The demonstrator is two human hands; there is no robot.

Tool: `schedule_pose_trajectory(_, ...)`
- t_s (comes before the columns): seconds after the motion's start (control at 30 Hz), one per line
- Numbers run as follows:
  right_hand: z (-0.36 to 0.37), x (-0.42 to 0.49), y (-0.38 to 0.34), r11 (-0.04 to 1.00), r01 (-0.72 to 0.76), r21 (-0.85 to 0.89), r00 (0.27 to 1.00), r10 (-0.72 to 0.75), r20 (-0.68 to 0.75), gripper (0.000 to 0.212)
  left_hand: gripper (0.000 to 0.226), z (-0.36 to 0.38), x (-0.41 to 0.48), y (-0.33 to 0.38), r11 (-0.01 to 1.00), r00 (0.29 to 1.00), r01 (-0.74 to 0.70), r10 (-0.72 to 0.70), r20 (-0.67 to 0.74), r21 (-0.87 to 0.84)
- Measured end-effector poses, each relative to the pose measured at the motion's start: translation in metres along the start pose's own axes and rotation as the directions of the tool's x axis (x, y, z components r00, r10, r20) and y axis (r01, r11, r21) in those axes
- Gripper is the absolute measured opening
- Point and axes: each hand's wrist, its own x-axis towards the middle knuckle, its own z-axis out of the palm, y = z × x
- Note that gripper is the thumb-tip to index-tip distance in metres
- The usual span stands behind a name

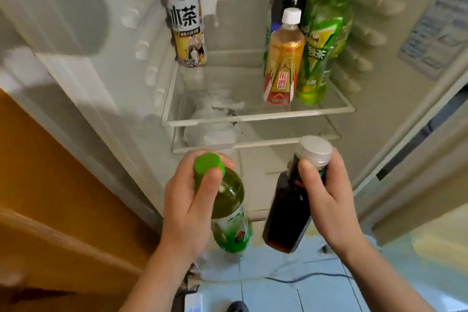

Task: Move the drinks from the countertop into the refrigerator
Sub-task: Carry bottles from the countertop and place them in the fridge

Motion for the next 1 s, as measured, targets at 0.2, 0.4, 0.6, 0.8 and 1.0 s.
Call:
schedule_pose_trajectory(0.2, 0.038, 0.092, -0.031, 0.977, 0.204, 0.065, 0.978, -0.201, -0.049, 0.017, 0.020, -0.007, 0.098, 0.018, 0.997, 0.981, -0.078, 0.078, -0.180, 0.005)
schedule_pose_trajectory(0.4, 0.076, 0.156, -0.045, 0.936, 0.349, 0.050, 0.937, -0.348, -0.037, 0.019, 0.020, -0.010, 0.163, 0.025, 0.960, 0.926, -0.252, 0.275, -0.257, 0.118)
schedule_pose_trajectory(0.6, 0.112, 0.194, -0.028, 0.943, 0.331, 0.048, 0.944, -0.330, -0.018, 0.025, 0.029, -0.005, 0.208, 0.010, 0.931, 0.904, -0.229, 0.312, -0.294, 0.285)
schedule_pose_trajectory(0.8, 0.121, 0.225, -0.012, 0.949, 0.312, 0.038, 0.949, -0.309, -0.060, 0.018, 0.029, -0.003, 0.233, -0.005, 0.917, 0.892, -0.173, 0.301, -0.337, 0.359)
schedule_pose_trajectory(1.0, 0.123, 0.227, -0.009, 0.961, 0.273, 0.051, 0.962, -0.274, 0.013, 0.026, 0.021, 0.000, 0.237, -0.016, 0.963, 0.905, -0.101, 0.193, -0.379, 0.249)
